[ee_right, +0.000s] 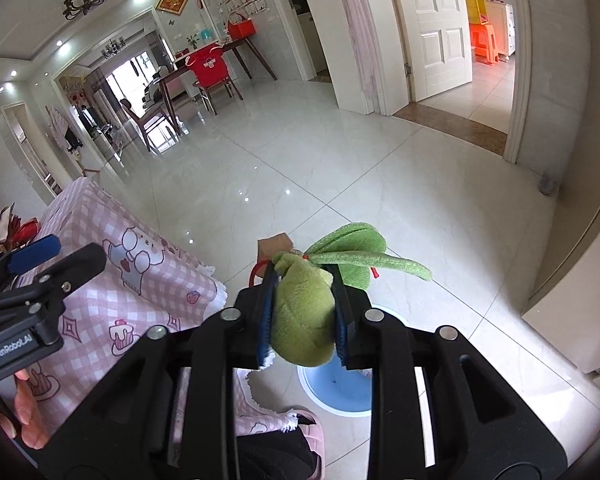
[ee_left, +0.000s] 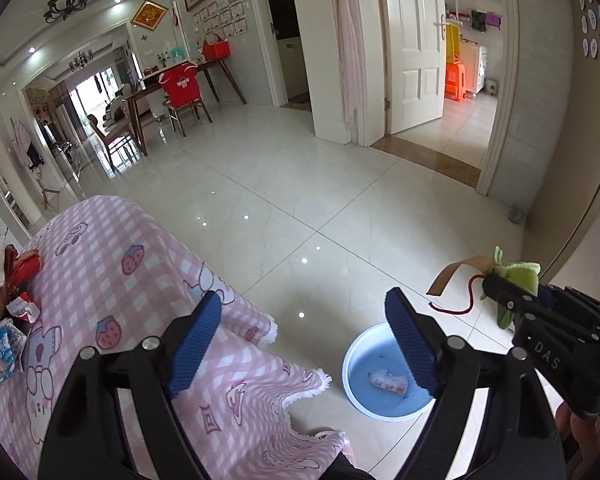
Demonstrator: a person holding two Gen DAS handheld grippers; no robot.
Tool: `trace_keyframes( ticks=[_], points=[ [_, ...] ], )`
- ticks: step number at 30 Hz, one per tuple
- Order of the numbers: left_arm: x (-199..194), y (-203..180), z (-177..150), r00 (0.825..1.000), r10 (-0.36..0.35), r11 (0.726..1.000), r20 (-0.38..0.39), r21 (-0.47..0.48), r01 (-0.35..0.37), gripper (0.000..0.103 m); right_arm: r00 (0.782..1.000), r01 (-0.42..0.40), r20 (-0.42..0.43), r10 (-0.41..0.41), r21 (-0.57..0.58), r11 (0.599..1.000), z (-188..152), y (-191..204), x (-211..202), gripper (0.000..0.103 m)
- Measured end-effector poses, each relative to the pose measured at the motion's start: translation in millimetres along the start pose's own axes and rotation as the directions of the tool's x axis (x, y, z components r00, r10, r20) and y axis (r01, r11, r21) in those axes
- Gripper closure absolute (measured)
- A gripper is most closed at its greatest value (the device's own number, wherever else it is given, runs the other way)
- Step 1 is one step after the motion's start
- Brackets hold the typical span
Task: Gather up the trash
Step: 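Carry both items to the blue bucket and open both tools to drop them, then grasp the folded newspaper with the left tool while the right tool grasps the brown paper bag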
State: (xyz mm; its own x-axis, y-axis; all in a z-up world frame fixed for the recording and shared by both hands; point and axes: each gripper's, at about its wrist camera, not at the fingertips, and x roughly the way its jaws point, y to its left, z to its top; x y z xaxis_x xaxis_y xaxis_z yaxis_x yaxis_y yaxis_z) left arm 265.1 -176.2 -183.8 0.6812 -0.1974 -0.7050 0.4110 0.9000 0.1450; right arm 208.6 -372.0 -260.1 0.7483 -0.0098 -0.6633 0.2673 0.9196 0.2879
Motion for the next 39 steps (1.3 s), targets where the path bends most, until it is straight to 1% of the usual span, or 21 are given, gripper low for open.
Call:
trace_keyframes(
  ticks=[1, 2, 3, 8, 11, 13, 17, 20, 23, 26, 29, 30, 31, 32, 33, 35, 38, 39],
  points=[
    [0, 2, 0, 1.0, 0.002, 1.0, 0.001, -0.002, -0.002, 0.021, 1.0, 0.005, 0.008, -0.005, 0.003, 1.0, 2, -1, 2, 0.041],
    [-1, 3, 1, 1.0, 0.003, 1.0, 0.001, -0.005, -0.003, 0.021, 1.0, 0.015, 0.015, -0.015, 0.005, 1.0, 2, -1, 3, 0.034],
    [-2, 5, 1, 1.0, 0.002, 1.0, 0.003, -0.008, -0.002, 0.021, 1.0, 0.024, 0.018, -0.024, 0.004, 1.0, 4, -1, 5, 0.033],
    [1, 8, 1, 1.0, 0.002, 1.0, 0.012, -0.019, -0.002, 0.02, 0.999, 0.038, 0.02, -0.038, 0.005, 0.999, 6, 1, 5, 0.033],
    [-5, 14, 1, 1.0, 0.005, 1.0, 0.019, -0.026, -0.004, 0.02, 0.999, 0.042, 0.028, -0.042, -0.013, 0.999, 6, 9, 0, 0.033],
    [-11, 20, 1, 1.0, 0.003, 0.999, 0.023, -0.033, -0.002, 0.02, 0.999, 0.028, 0.032, -0.027, -0.016, 0.999, 7, 17, -6, 0.033],
    [-29, 41, -3, 0.999, 0.016, 0.998, 0.044, -0.062, -0.013, 0.02, 0.998, -0.025, 0.048, 0.028, -0.051, 0.998, 9, 46, -21, 0.033],
    [-47, 69, -8, 0.996, 0.061, 0.994, 0.066, -0.096, -0.055, 0.02, 0.994, -0.083, 0.06, 0.09, -0.111, 0.99, 9, 84, -34, 0.033],
    [-66, 105, -18, 0.987, 0.136, 0.984, 0.086, -0.13, -0.125, 0.02, 0.984, -0.157, 0.059, 0.17, -0.172, 0.972, 7, 126, -45, 0.033],
    [-87, 144, -29, 0.969, 0.224, 0.964, 0.1, -0.168, -0.206, 0.019, 0.971, -0.216, 0.051, 0.234, -0.237, 0.947, 4, 169, -52, 0.033],
    [-104, 187, -39, 0.944, 0.314, 0.935, 0.1, -0.203, -0.29, 0.017, 0.957, -0.27, 0.024, 0.288, -0.288, 0.919, 1, 212, -53, 0.033],
    [-108, 199, -41, 0.934, 0.345, 0.924, 0.095, -0.21, -0.319, 0.017, 0.955, -0.278, 0.018, 0.297, -0.299, 0.913, 1, 220, -52, 0.033],
    [-111, 215, -43, 0.92, 0.384, 0.909, 0.083, -0.207, -0.361, 0.017, 0.952, -0.288, 0.008, 0.305, -0.312, 0.906, 0, 232, -51, 0.033],
    [-111, 224, -43, 0.913, 0.401, 0.903, 0.076, -0.201, -0.38, 0.017, 0.95, -0.297, 0.001, 0.313, -0.317, 0.901, 0, 240, -50, 0.033],
    [-111, 233, -43, 0.909, 0.412, 0.899, 0.069, -0.193, -0.393, 0.017, 0.945, -0.312, -0.006, 0.328, -0.322, 0.894, 1, 249, -49, 0.033],
    [-107, 252, -40, 0.906, 0.421, 0.896, 0.049, -0.177, -0.407, 0.017, 0.94, -0.326, -0.019, 0.34, -0.338, 0.883, 3, 267, -45, 0.033],
    [-96, 264, -38, 0.911, 0.411, 0.903, 0.025, -0.146, -0.403, 0.017, 0.935, -0.342, -0.036, 0.353, -0.35, 0.872, 4, 286, -36, 0.033],
    [-89, 269, -35, 0.912, 0.41, 0.904, 0.005, -0.132, -0.406, 0.017, 0.935, -0.344, -0.042, 0.352, -0.352, 0.87, 4, 290, -33, 0.033]
  ],
)
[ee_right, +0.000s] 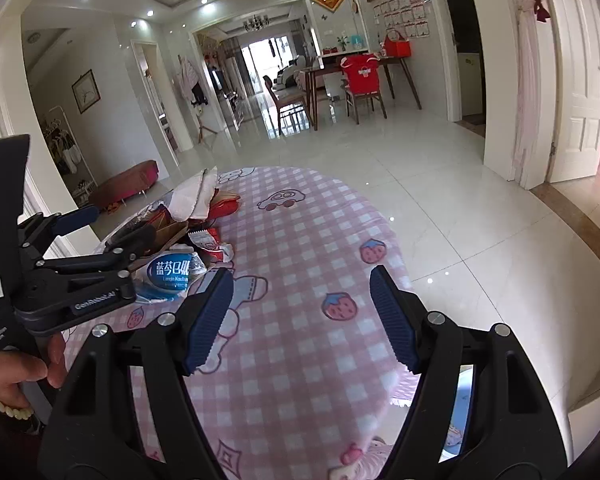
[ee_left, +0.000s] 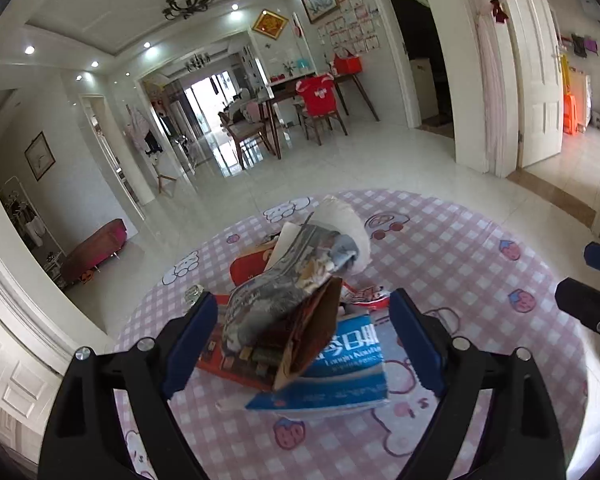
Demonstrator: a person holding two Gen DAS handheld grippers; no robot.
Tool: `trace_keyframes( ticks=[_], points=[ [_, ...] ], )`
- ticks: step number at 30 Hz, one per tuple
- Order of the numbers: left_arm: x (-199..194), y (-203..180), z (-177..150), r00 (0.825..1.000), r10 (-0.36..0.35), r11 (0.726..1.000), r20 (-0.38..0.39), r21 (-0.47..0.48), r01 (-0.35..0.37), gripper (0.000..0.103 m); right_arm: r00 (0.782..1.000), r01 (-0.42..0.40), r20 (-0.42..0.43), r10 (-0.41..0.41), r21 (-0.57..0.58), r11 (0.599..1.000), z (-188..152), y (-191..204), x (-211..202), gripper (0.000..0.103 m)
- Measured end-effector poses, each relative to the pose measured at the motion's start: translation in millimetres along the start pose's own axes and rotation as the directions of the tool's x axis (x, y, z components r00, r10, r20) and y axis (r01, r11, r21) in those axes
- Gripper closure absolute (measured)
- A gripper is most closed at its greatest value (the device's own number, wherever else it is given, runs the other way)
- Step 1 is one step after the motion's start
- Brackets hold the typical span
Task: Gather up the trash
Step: 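Grasp the folded newspaper with the left tool while the right tool grasps the brown paper bag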
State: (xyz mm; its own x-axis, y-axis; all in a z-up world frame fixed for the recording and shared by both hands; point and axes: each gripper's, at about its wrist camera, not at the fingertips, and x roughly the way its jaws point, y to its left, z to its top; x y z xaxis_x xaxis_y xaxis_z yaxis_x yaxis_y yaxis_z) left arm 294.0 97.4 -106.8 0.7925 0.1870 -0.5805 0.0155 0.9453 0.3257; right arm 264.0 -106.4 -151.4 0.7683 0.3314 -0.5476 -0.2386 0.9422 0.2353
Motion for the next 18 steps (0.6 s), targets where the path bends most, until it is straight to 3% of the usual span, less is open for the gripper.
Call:
trace_keyframes(
  ticks=[5, 9, 12, 14, 18],
  points=[
    [20, 0, 10, 0.999, -0.024, 0.999, -0.035, 0.021, 0.025, 0.017, 1.0, -0.008, -0.017, 0.007, -0.017, 1.0, 6, 11, 19, 0.033],
    [31, 9, 19, 0.997, -0.066, 0.998, -0.035, -0.022, 0.065, 0.018, 1.0, -0.017, -0.026, 0.017, -0.022, 1.0, 12, 12, 28, 0.033],
    [37, 13, 26, 0.994, -0.101, 0.995, -0.047, -0.025, 0.099, 0.037, 0.999, -0.031, -0.032, 0.03, -0.018, 0.999, 16, 15, 36, 0.033],
    [43, 16, 26, 0.99, -0.121, 0.992, -0.07, -0.033, 0.119, 0.067, 0.999, -0.037, -0.039, 0.036, -0.016, 0.999, 17, 17, 41, 0.033],
    [42, 30, 26, 0.989, -0.139, 0.988, -0.053, -0.072, 0.135, 0.074, 0.997, -0.056, -0.052, 0.055, -0.022, 0.998, 17, 26, 45, 0.033]
  ],
)
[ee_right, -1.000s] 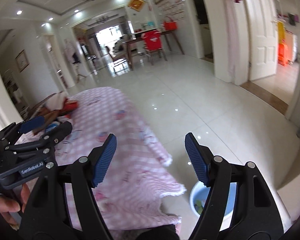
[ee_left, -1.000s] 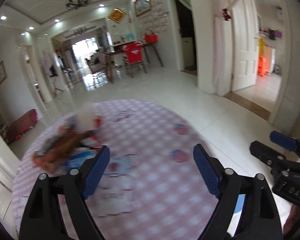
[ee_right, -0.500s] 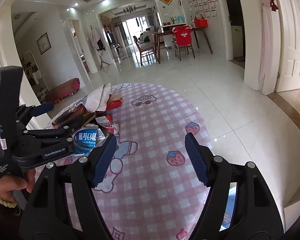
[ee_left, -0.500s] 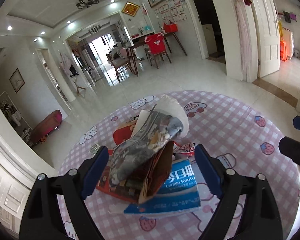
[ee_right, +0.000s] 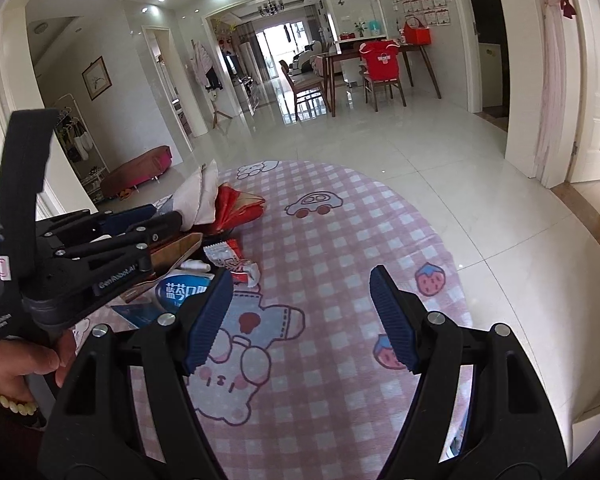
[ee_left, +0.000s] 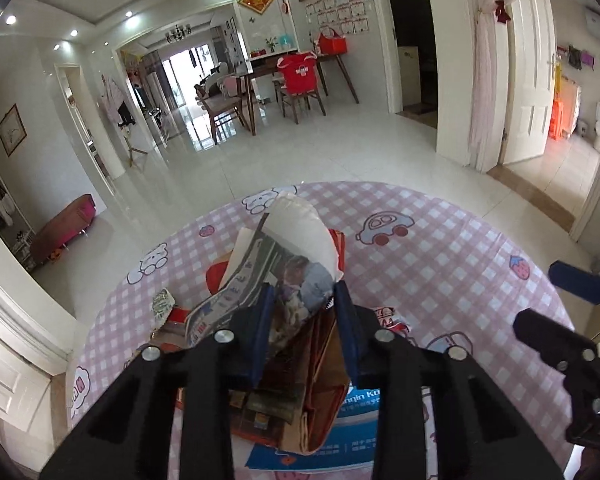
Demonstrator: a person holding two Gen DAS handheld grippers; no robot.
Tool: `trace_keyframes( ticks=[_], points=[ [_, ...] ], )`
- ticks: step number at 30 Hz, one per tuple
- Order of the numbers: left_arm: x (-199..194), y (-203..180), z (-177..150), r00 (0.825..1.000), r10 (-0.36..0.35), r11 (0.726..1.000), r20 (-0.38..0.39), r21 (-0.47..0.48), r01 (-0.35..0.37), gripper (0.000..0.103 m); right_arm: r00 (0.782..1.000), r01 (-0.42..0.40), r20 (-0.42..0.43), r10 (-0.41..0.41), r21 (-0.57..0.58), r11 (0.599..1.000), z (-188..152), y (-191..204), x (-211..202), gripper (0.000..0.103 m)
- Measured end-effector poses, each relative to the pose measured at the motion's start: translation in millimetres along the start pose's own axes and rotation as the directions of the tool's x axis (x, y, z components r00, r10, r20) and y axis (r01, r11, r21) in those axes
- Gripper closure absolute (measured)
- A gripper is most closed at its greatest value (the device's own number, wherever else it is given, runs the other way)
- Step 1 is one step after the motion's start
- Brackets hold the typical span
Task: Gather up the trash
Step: 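Grasp the folded newspaper with the left tool while the right tool grasps the brown paper bag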
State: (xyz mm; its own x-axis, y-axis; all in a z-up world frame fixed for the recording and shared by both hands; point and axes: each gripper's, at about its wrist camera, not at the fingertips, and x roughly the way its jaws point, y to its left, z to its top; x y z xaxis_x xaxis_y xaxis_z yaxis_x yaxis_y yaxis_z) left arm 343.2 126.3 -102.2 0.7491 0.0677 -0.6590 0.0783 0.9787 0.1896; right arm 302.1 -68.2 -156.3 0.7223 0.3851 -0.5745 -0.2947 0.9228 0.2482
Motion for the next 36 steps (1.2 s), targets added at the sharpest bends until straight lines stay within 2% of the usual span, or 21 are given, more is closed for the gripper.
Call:
trace_keyframes(
  ticks=[5, 11, 15, 20, 24, 27, 29, 31, 34, 36],
  points=[
    [-31, 22, -8, 0.997, -0.005, 0.997, 0.081, -0.079, 0.012, 0.082, 1.0, -0.021, -0.008, 0.021, -0.017, 1.0, 4, 18, 5, 0.033],
    [-64, 58, -25, 0.989, 0.006, 0.982, 0.15, -0.189, 0.023, 0.086, 0.995, -0.089, -0.04, 0.087, -0.044, 0.995, 6, 48, 13, 0.033],
    [-78, 74, -42, 0.985, -0.009, 0.966, 0.171, -0.252, 0.053, 0.087, 0.982, -0.171, -0.083, 0.167, -0.037, 0.985, 2, 74, 23, 0.033],
    [-93, 88, -65, 0.983, 0.024, 0.956, 0.18, -0.292, 0.03, 0.087, 0.966, -0.227, -0.136, 0.219, -0.05, 0.973, -5, 108, 37, 0.033],
    [-94, 92, -77, 0.985, 0.024, 0.953, 0.17, -0.303, 0.028, 0.087, 0.955, -0.251, -0.172, 0.24, -0.047, 0.967, -8, 128, 53, 0.033],
    [-94, 95, -81, 0.987, 0.021, 0.951, 0.162, -0.308, 0.031, 0.087, 0.957, -0.236, -0.186, 0.223, -0.048, 0.971, -9, 134, 65, 0.033],
    [-94, 97, -86, 0.987, 0.021, 0.95, 0.157, -0.31, 0.029, 0.087, 0.958, -0.227, -0.191, 0.215, -0.039, 0.973, -7, 134, 74, 0.041],
    [-93, 97, -90, 0.988, 0.026, 0.95, 0.152, -0.311, 0.023, 0.087, 0.955, -0.227, -0.205, 0.213, -0.049, 0.973, -5, 137, 83, 0.067],
    [-94, 96, -92, 0.988, 0.04, 0.951, 0.149, -0.31, 0.009, 0.088, 0.962, -0.206, -0.197, 0.187, -0.081, 0.975, -3, 141, 87, 0.084],
    [-97, 97, -91, 0.987, 0.047, 0.951, 0.154, -0.308, 0.002, 0.088, 0.963, -0.226, -0.167, 0.21, -0.081, 0.971, 0, 141, 80, 0.09]
  ],
)
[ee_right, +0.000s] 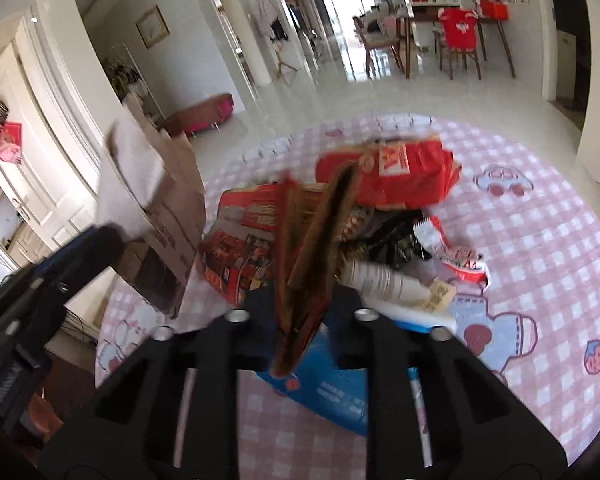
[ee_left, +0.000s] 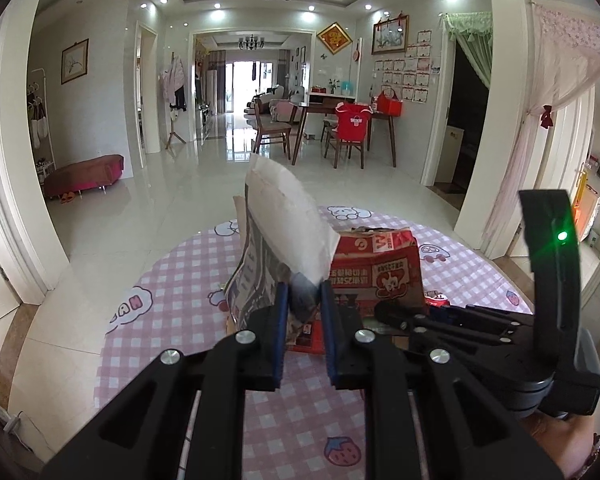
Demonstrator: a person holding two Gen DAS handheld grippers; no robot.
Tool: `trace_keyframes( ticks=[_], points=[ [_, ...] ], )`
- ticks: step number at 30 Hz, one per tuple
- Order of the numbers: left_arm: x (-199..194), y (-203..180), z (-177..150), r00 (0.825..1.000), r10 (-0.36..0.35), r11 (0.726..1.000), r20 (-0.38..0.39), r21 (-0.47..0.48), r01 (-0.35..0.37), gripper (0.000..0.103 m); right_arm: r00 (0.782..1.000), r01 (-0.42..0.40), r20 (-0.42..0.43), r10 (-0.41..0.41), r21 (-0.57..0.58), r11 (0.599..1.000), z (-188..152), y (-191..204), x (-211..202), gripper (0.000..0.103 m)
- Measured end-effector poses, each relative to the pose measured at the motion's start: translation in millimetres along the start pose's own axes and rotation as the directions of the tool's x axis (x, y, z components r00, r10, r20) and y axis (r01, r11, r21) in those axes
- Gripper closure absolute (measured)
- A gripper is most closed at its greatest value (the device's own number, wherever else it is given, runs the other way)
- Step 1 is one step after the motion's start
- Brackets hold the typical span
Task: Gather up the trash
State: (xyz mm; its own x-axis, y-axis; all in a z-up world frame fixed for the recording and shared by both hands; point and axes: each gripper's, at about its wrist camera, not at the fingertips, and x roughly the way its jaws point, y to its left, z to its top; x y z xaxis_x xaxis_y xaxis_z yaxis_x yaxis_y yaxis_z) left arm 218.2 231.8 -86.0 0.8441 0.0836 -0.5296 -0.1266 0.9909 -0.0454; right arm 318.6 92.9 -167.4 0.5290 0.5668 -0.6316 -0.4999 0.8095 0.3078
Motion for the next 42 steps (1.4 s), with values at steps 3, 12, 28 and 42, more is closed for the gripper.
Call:
trace_keyframes(
  ticks=[3, 12, 28, 42],
  points=[
    [-11, -2, 5, 1.0, 0.006, 1.0, 0.029, -0.003, -0.006, 0.088, 0.997, -0.001, 0.079, 0.002, -0.014, 1.0, 3, 3, -21, 0.092],
    [-51, -37, 30, 0.991, -0.044, 0.999, 0.129, 0.011, 0.043, 0.089, 0.96, 0.033, 0.278, -0.044, 0.045, 0.998, 13, -26, -114, 0.093],
    [-36, -236, 12, 0.938, -0.346, 0.913, -0.002, 0.228, 0.338, 0.097, 0.828, 0.273, 0.392, -0.401, 0.342, 0.899, -82, -192, -278, 0.093],
    [19, -426, -67, 0.825, -0.5, 0.747, -0.263, 0.351, 0.564, 0.097, 0.609, 0.576, 0.25, -0.752, 0.512, 0.637, -172, -299, -353, 0.093]
  ],
)
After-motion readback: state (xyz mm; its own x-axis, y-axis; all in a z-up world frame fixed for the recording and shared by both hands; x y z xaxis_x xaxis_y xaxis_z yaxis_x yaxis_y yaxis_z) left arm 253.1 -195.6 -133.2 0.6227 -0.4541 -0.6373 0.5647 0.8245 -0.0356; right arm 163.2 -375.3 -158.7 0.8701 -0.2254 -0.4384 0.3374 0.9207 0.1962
